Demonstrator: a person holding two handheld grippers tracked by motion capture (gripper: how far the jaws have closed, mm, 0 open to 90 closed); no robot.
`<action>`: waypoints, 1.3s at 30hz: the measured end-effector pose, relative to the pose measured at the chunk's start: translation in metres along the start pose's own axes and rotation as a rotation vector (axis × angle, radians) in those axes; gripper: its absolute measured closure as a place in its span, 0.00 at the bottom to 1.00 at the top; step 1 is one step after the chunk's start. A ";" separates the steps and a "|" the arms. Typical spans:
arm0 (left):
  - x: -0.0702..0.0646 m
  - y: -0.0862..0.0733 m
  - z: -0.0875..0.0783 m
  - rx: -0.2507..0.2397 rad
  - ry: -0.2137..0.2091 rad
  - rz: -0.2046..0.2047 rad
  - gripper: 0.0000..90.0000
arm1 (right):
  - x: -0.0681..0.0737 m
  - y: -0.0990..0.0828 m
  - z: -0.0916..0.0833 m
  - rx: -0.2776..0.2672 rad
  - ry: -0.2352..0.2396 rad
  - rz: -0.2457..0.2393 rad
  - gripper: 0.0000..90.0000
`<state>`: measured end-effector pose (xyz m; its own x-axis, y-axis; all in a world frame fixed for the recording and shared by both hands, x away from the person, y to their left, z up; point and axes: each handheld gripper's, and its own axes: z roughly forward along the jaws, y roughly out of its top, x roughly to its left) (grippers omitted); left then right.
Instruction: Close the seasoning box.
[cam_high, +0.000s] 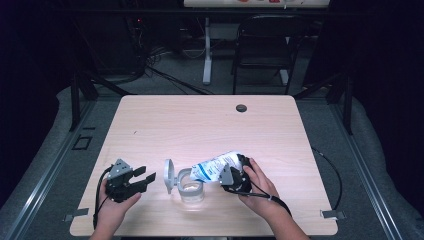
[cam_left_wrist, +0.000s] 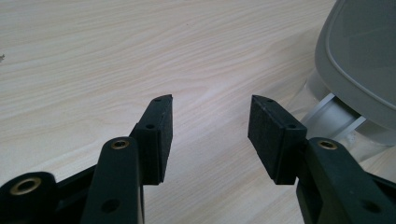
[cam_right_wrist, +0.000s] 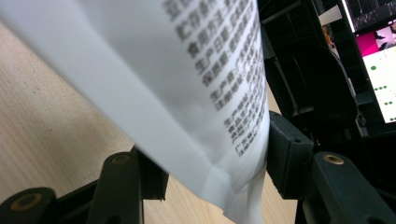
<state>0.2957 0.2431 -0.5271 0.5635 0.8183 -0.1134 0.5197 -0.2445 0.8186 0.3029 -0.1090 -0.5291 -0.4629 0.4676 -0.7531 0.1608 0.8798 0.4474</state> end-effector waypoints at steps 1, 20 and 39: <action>0.000 0.000 0.000 -0.001 0.001 -0.001 0.56 | 0.000 0.000 0.000 -0.001 0.002 -0.001 0.53; 0.000 0.000 0.000 0.010 -0.003 0.004 0.56 | -0.004 0.002 0.002 0.014 -0.036 -0.022 0.53; 0.001 0.000 0.000 0.009 -0.002 0.003 0.56 | -0.005 0.003 0.001 0.017 -0.078 -0.055 0.53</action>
<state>0.2959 0.2438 -0.5267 0.5663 0.8165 -0.1120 0.5237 -0.2517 0.8139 0.3072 -0.1086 -0.5243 -0.4019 0.4230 -0.8121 0.1518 0.9054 0.3964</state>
